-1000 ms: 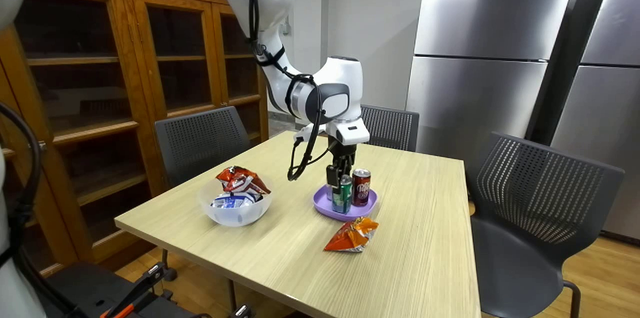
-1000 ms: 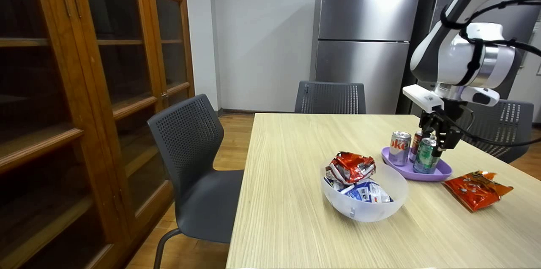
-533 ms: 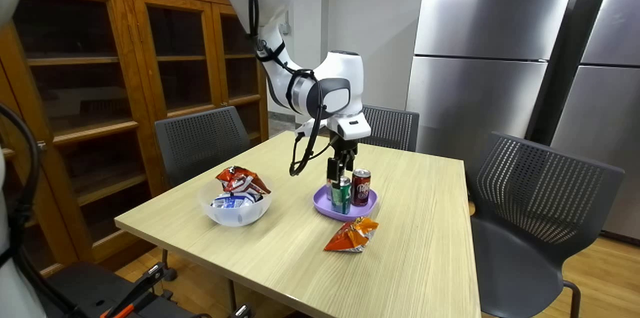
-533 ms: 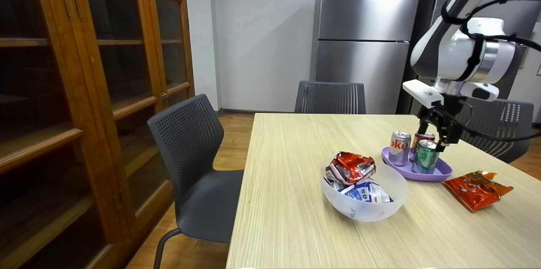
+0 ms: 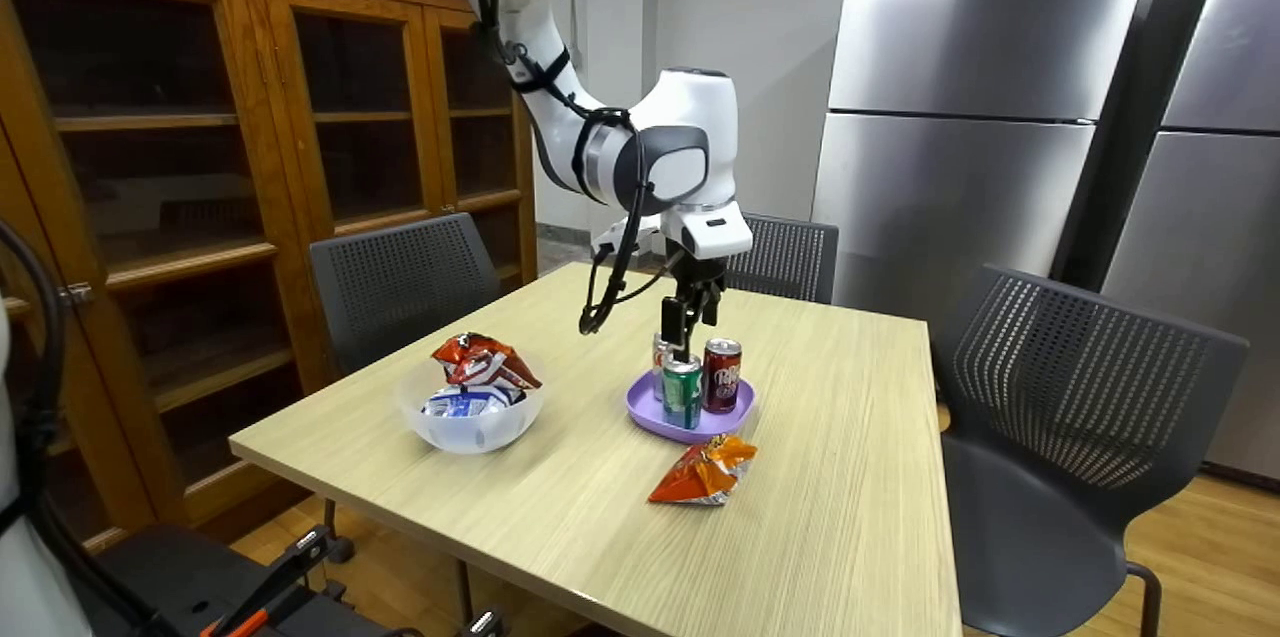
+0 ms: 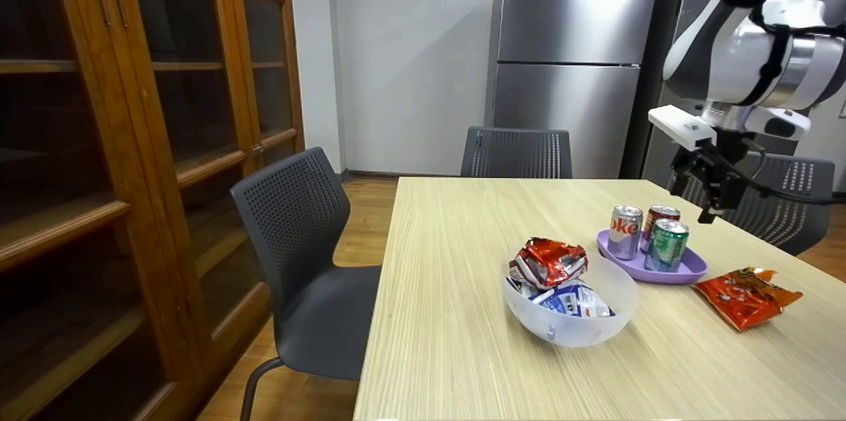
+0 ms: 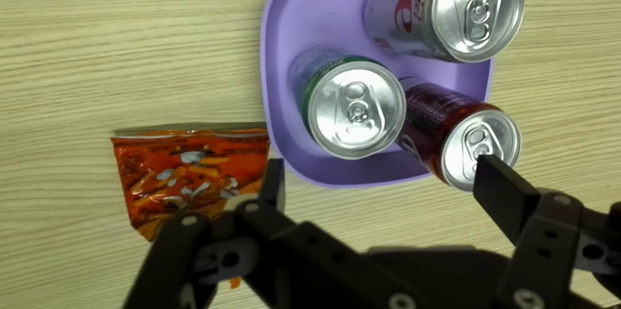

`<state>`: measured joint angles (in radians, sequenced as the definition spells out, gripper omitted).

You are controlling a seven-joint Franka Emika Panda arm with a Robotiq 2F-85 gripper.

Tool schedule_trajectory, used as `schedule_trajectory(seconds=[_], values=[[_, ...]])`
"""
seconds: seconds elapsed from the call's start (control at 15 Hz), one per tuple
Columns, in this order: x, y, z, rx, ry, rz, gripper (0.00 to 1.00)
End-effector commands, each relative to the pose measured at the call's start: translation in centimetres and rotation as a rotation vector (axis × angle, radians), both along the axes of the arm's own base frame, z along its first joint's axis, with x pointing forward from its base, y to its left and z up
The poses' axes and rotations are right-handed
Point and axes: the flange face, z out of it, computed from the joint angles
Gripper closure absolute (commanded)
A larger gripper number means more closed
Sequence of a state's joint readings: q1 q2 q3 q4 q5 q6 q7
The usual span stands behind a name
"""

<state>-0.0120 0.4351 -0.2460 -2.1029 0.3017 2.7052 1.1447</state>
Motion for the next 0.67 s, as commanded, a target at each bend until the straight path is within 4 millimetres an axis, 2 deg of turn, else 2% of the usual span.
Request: schedule_trajectory(seconds=[0.0,0.6], values=[[-3.3,-0.7,1.3,0.01,0.021,-0.007,0.0],[-9.2,-2.3,0.8,-0.032,0.182,0.212,0.0]])
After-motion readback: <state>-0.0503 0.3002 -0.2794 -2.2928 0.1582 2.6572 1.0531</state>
